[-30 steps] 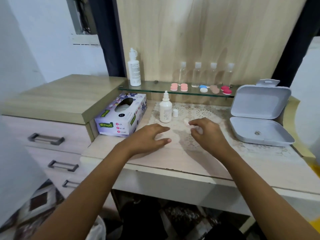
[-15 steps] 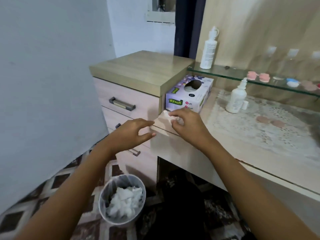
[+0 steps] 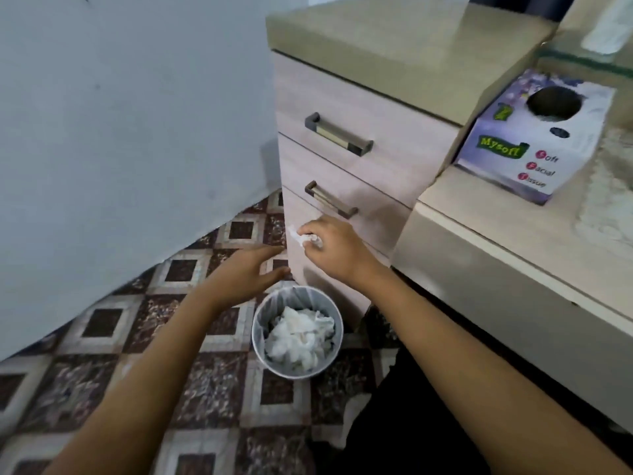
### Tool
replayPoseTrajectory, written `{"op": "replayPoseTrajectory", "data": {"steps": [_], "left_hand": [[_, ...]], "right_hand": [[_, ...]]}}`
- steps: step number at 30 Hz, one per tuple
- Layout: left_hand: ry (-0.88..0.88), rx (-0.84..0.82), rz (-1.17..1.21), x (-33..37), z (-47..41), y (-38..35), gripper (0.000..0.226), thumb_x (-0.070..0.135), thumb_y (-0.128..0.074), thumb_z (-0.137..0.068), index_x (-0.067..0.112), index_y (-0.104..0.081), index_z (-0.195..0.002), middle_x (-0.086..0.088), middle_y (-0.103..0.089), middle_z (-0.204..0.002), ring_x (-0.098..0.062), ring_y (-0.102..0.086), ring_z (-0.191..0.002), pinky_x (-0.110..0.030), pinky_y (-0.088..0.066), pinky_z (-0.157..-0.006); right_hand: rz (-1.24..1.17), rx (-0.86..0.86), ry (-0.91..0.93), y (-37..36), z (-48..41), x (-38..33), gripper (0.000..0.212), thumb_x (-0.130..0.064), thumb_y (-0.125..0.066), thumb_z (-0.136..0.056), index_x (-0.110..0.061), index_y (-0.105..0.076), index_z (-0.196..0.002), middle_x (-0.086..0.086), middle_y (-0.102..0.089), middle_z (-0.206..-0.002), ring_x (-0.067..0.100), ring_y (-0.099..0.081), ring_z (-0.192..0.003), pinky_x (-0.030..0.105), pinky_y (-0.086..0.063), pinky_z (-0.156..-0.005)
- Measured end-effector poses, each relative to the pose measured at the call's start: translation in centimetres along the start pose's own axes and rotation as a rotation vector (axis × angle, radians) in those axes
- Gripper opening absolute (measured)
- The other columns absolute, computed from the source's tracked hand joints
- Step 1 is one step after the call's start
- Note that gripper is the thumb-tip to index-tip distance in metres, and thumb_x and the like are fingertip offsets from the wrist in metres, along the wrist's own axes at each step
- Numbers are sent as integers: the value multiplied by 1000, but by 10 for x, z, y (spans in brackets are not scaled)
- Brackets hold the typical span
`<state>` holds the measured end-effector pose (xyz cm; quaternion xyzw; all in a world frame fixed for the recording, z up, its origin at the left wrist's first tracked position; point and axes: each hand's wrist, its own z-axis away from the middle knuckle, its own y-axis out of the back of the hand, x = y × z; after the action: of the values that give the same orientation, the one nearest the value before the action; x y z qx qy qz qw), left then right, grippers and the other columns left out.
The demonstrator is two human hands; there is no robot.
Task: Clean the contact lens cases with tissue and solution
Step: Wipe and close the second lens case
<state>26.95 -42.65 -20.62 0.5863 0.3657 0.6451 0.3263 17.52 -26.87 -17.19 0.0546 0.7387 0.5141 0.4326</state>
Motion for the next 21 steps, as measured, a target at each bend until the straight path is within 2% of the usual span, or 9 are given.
{"op": "replayPoseTrajectory", "data": {"steps": [2,4,7,11,15,21], "left_hand": [[24,-13,16,-15,1,-17,45,36,-58,-90,14,-54,-129,-6,-58,-128,-17,-54,-114,-17,-33,-90],[56,-46,31,-29,1,-34,45,33,-59,-90,13,-53,-130,-7,-58,-128,-19,-54,-114,-16,-33,-89],[125,-114,51,-44,3,-56,48,34,-55,-92,14,-48,-135,-7,-53,-133,-19,-49,-120,-21,-33,-95],[199,-202,92,-57,4,-76,48,38,-54,-92,17,-48,-134,-6,-53,-133,-19,-48,-120,-26,-35,-96],[224,-250,91,-62,7,-89,45,34,-54,-92,12,-49,-132,-10,-54,-129,-22,-48,-118,-28,-35,-95],[253,-268,71,-67,12,-91,51,36,-53,-93,11,-44,-136,-12,-50,-135,-24,-47,-121,-29,-35,-97]], "right_hand": [[8,-77,-59,-25,-4,12,30,-10,-52,-87,-8,-63,-115,15,-59,-115,28,-54,-107,29,-38,-90],[19,-147,-104,-49,-5,23,31,-12,-51,-88,-10,-61,-117,13,-57,-117,26,-53,-110,26,-36,-89],[35,-263,-151,-76,-4,39,31,-14,-53,-88,-11,-60,-118,12,-55,-119,24,-52,-111,25,-37,-92],[89,-343,-181,-103,-3,53,32,-16,-58,-84,-10,-62,-115,12,-59,-118,26,-51,-113,36,-43,-95],[96,-442,-214,-119,0,61,41,-16,-61,-83,-10,-57,-123,9,-56,-126,25,-51,-116,30,-41,-95],[132,-495,-188,-122,6,65,35,-19,-55,-89,-5,-58,-122,11,-58,-125,26,-51,-116,35,-39,-97]]}}
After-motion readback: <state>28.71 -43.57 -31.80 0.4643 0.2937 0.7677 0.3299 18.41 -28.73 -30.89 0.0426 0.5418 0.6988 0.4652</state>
